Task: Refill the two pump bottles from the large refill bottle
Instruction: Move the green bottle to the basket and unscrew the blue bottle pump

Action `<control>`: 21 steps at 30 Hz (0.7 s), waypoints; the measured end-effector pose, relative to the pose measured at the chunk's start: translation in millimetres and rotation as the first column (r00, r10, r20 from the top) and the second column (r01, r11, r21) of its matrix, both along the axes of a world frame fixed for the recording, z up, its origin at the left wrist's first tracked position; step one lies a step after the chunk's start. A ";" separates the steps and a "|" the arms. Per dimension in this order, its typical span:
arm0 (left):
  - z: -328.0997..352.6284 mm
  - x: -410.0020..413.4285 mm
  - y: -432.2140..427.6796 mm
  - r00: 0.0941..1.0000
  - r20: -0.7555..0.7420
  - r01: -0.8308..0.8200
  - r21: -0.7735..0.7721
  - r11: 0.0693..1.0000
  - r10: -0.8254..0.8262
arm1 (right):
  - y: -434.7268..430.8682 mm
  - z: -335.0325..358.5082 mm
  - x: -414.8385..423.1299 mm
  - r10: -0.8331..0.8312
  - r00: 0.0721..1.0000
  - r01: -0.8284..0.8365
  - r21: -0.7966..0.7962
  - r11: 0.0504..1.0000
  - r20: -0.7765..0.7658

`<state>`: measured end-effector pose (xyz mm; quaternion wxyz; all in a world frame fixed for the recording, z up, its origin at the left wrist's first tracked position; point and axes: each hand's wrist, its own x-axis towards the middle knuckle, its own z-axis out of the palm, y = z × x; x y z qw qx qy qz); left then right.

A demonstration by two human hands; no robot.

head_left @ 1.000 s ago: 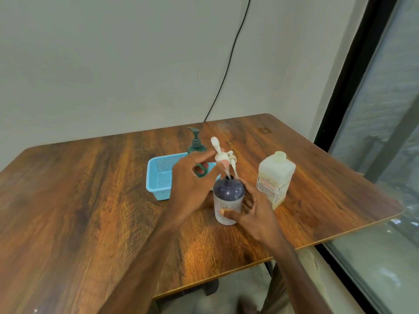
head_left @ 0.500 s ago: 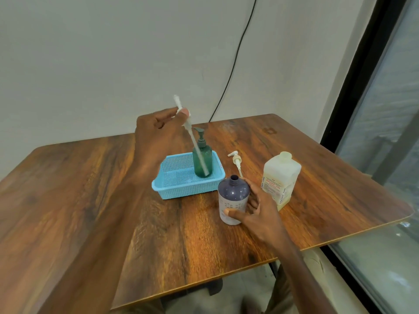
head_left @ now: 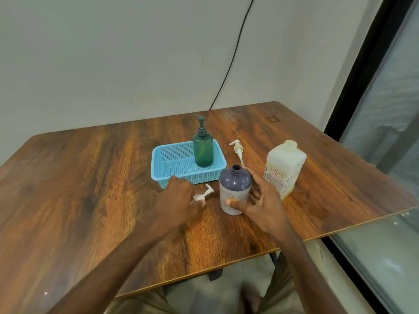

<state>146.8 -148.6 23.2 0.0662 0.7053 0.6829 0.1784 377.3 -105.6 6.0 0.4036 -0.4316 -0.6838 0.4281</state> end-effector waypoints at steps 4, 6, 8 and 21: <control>-13.7 4.2 3.0 0.992 -0.119 -0.054 -0.070 0.996 0.045 | -1.0 1.7 0.5 -0.003 1.000 0.003 0.003 1.000 -0.001; -14.9 6.5 1.5 0.987 -0.151 -0.067 -0.046 0.997 0.059 | -1.6 2.6 0.5 0.001 1.000 -0.001 -0.006 1.000 0.003; -14.1 7.8 -2.0 0.980 -0.181 -0.079 0.005 0.997 0.079 | -2.2 3.1 0.8 0.002 1.000 -0.002 -0.015 1.000 0.003; 18.3 54.0 3.3 0.907 0.386 0.115 0.154 0.981 -0.167 | -16.6 13.4 16.2 -0.012 1.000 0.012 -0.009 1.000 0.010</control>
